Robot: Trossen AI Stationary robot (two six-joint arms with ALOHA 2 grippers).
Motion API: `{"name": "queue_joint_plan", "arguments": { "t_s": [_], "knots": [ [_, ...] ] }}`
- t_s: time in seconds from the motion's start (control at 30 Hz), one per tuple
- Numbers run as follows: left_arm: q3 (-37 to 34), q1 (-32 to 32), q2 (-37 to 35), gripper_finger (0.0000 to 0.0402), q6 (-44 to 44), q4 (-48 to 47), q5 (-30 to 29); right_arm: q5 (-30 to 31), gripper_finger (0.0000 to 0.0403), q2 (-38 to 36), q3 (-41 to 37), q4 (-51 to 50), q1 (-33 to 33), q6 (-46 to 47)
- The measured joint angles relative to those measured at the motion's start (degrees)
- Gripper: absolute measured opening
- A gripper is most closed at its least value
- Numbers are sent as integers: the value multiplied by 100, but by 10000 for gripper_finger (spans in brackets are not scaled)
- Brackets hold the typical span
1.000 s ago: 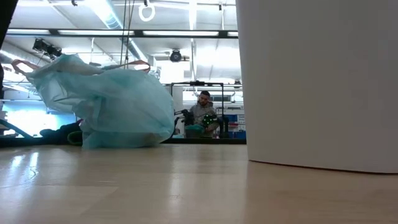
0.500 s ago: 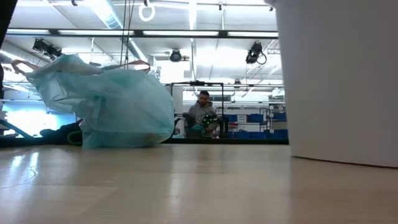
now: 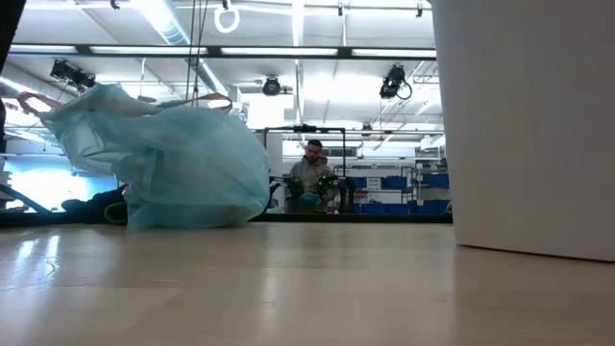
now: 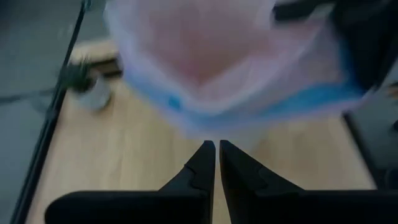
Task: Place trash/remove bag and relplace
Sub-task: Put the new trash bag into the trash bin
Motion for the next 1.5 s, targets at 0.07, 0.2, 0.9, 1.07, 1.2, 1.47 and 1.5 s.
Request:
{"name": "queue_joint_plan", "arguments": {
  "t_s": [0.07, 0.2, 0.9, 1.07, 1.2, 1.47, 1.5],
  "knots": [
    [2, -12, 32, 33, 110, 401, 187, 1, 30, -2, 0, 1, 53, 71],
    [2, -16, 179, 33, 405, 799, 227, 20, 79, -7, 0, 62, 159, 298],
    [-2, 54, 851, 33, 536, 1416, 335, 648, 164, -428, 1, 803, 415, 1223],
    [-2, 69, 851, 33, 536, 1724, 334, 640, 169, -541, 0, 923, 415, 1021],
    [-2, 92, 849, 33, 540, 1901, 335, 526, 170, -540, 0, 518, 413, 1205],
    [-98, 237, 1011, 33, 665, 2126, 332, 347, 170, -582, 0, 342, 373, 1412],
    [-157, 256, 1057, 33, 663, 2088, 332, 345, 169, -603, 2, 405, 370, 1410]
  ]
}}
